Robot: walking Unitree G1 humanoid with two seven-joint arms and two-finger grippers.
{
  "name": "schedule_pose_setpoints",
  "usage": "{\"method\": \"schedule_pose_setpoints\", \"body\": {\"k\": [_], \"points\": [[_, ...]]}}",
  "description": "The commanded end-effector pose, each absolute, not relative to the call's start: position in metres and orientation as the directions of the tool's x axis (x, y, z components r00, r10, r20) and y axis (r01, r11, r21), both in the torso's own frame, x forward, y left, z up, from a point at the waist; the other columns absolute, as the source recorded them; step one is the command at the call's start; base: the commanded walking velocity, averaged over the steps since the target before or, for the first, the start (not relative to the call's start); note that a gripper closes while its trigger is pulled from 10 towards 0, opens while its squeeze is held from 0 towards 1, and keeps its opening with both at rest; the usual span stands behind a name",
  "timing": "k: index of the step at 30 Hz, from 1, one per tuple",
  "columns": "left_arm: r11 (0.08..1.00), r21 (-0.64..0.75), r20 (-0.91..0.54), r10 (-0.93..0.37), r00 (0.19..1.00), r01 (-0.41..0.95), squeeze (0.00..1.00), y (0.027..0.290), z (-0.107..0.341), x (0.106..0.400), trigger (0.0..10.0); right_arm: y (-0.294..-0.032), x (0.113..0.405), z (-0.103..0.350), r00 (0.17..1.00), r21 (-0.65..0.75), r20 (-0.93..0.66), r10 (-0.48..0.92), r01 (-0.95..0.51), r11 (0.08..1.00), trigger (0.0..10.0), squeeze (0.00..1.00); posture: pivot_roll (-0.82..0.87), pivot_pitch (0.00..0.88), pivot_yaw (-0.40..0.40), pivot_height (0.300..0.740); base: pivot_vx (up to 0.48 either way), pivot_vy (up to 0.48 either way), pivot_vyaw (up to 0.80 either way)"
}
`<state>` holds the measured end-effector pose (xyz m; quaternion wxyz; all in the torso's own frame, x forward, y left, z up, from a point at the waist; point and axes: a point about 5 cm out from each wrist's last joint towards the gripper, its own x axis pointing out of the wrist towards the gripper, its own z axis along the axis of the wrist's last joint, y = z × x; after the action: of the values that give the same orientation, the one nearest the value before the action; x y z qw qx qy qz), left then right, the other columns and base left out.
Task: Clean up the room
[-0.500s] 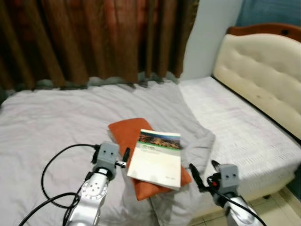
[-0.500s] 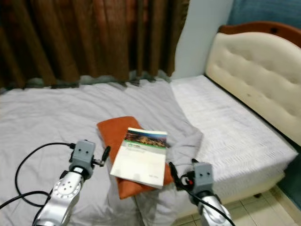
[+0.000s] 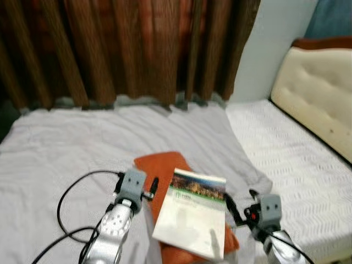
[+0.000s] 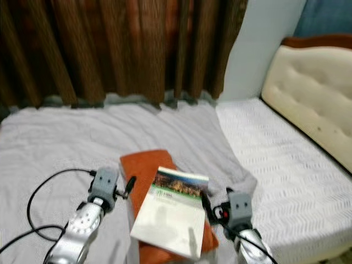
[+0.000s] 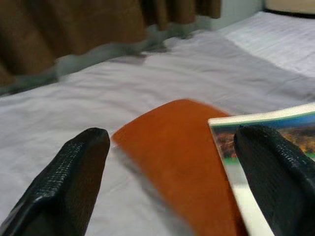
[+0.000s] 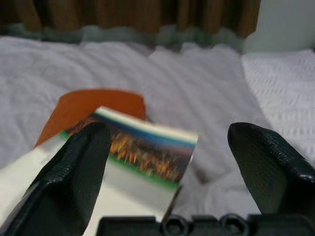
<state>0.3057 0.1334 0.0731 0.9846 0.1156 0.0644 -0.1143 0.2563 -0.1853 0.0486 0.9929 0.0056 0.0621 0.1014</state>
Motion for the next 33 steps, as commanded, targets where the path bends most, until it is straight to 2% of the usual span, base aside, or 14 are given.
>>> {"method": "schedule_pose_setpoints", "body": {"k": [1, 2, 3, 4, 9, 12, 23, 33], "points": [[0.958, 0.193, -0.175, -0.180, 0.968, 0.213, 0.00, 0.145, 0.076, 0.315, 10.0, -0.178, 0.257, 0.050, 0.969, 0.031, -0.113, 0.221, -0.218, 0.975, 10.0, 0.00, 0.03, 0.016, -0.060, 0.740, 0.000, 0.000, 0.00], [0.972, 0.106, -0.212, -0.184, 0.960, 0.209, 0.00, 0.146, 0.072, 0.320, 10.0, -0.179, 0.255, 0.050, 0.968, 0.028, -0.116, 0.221, -0.219, 0.975, 10.0, 0.00, 0.02, 0.021, -0.058, 0.740, 0.000, 0.000, 0.00], [0.972, 0.106, -0.212, -0.184, 0.960, 0.209, 0.00, 0.146, 0.072, 0.320, 10.0, -0.179, 0.255, 0.050, 0.968, 0.028, -0.116, 0.221, -0.219, 0.975, 10.0, 0.00, 0.02, 0.021, -0.058, 0.740, 0.000, 0.000, 0.00], [0.974, 0.031, -0.244, -0.212, 0.946, 0.226, 0.00, 0.142, 0.068, 0.321, 10.0, -0.181, 0.252, 0.049, 0.969, 0.025, -0.122, 0.214, -0.213, 0.977, 10.0, 0.00, 0.01, 0.025, -0.058, 0.740, 0.000, 0.000, 0.00], [0.958, -0.100, -0.260, -0.284, 0.923, 0.267, 0.00, 0.130, 0.062, 0.325, 10.0, -0.184, 0.248, 0.049, 0.971, 0.022, -0.126, 0.203, -0.202, 0.979, 10.0, 0.00, -0.01, 0.035, -0.054, 0.740, 0.000, 0.000, 0.00], [0.922, -0.238, -0.308, -0.368, 0.877, 0.304, 0.00, 0.116, 0.052, 0.330, 10.0, -0.186, 0.238, 0.049, 0.972, 0.020, -0.137, 0.193, -0.192, 0.981, 10.0, 0.00, -0.04, 0.088, -0.064, 0.740, 0.000, 0.000, 0.00], [0.934, -0.265, -0.361, -0.325, 0.874, 0.238, 0.00, 0.119, 0.049, 0.341, 10.0, -0.193, 0.218, 0.057, 0.964, -0.004, -0.163, 0.208, -0.212, 0.977, 10.0, 0.00, -0.15, 0.170, -0.091, 0.740, 0.000, 0.000, 0.00], [0.923, -0.311, -0.382, -0.341, 0.859, 0.228, 0.00, 0.108, 0.040, 0.335, 10.0, -0.200, 0.206, 0.062, 0.955, -0.028, -0.200, 0.217, -0.227, 0.973, 10.0, 0.00, -0.19, 0.180, -0.107, 0.740, 0.000, 0.000, 0.00]]}}
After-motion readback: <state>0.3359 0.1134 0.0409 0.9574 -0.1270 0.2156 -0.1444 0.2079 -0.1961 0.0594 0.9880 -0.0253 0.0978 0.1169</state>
